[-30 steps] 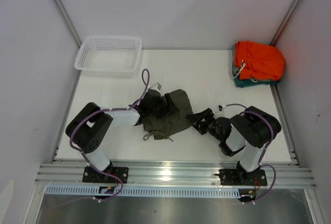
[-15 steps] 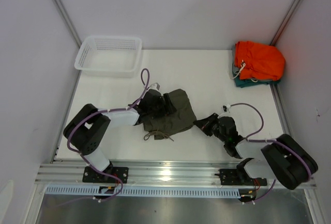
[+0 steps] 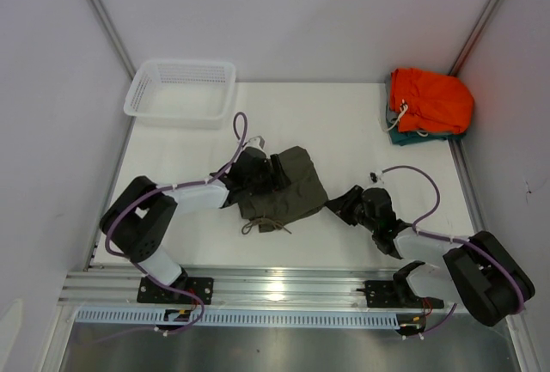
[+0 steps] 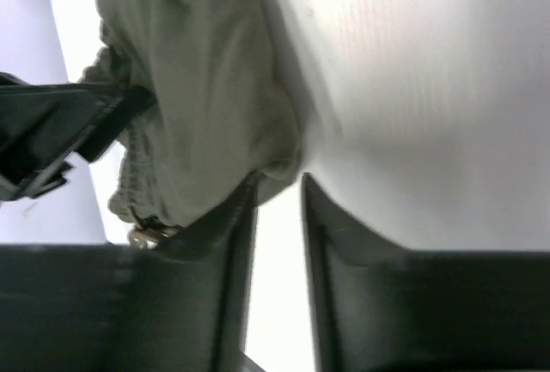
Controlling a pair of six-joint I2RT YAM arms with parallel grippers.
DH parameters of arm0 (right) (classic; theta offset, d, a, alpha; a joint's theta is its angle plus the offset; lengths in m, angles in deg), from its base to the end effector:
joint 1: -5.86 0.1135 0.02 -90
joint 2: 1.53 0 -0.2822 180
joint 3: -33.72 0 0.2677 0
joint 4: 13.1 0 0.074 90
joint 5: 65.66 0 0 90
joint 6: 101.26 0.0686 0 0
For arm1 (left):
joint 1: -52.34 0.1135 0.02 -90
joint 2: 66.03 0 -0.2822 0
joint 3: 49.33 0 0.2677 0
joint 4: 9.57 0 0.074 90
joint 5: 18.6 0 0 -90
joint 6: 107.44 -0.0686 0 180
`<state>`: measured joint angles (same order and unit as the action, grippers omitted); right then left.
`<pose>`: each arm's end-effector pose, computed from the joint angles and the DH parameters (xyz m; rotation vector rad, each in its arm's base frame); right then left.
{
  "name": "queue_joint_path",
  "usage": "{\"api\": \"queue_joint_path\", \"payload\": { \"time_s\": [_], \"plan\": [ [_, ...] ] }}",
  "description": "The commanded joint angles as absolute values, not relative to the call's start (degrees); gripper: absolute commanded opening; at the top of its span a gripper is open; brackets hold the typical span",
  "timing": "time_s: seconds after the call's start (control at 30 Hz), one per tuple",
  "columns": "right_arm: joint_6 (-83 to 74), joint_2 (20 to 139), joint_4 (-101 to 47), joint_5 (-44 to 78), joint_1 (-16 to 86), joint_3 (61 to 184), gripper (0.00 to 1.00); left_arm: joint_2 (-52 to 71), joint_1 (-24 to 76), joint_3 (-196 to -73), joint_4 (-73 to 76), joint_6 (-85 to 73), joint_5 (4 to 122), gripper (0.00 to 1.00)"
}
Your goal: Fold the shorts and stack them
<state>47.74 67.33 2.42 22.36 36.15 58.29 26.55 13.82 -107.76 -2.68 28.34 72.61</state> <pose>0.2016 0.1205 0.1212 0.5301 2.1631 0.9534 0.2840 -0.2242 0.1515 -0.1634 2.3939 -0.7143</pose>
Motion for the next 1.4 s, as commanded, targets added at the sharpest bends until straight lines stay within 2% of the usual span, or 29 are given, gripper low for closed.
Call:
{"api": "queue_joint_path", "payload": {
  "time_s": [0.0,0.03,0.07,0.13,0.3,0.43,0.63,0.77,0.8,0.93,1.37],
  "plan": [
    [45.44,65.71,-1.96,23.63,36.1,60.9,0.32,22.75,12.97,-110.01,-1.19,25.72,74.83,0.78],
    [44.12,65.45,-2.75,24.07,36.27,61.26,0.54,22.4,12.88,-109.92,-1.01,25.63,75.0,0.79],
    [43.85,64.92,-3.37,24.34,36.27,61.26,0.67,22.13,12.88,-110.01,-0.84,25.46,75.09,0.79],
    [42.28,64.83,-2.42,26.01,35.92,60.39,0.85,21.43,12.79,-110.01,-0.4,25.28,74.83,0.79],
    [39.89,66.49,4.09,23.38,34.6,58.89,0.87,20.28,12.18,-109.92,0.48,24.66,74.74,0.79],
    [40.06,70.18,8.39,22.15,34.43,58.54,0.76,19.67,12.0,-110.01,0.92,24.58,74.83,0.79],
    [42.88,78.1,18.14,19.77,35.04,57.31,0.71,19.67,11.56,-109.83,1.36,24.58,74.83,0.79],
    [42.79,79.33,24.03,20.82,36.01,55.99,0.79,19.58,11.21,-109.48,1.36,24.49,74.66,0.79],
    [42.36,79.59,24.57,21.0,36.1,55.82,0.86,19.58,11.21,-109.57,1.36,24.57,74.57,0.79],
    [41.57,81.17,29.56,20.39,35.92,54.68,0.98,19.32,10.68,-108.87,1.62,24.31,74.3,0.78],
    [41.12,99.71,54.18,16.17,35.75,52.65,1.0,10.89,8.05,-102.98,5.92,25.28,75.7,0.79]
  ]
}}
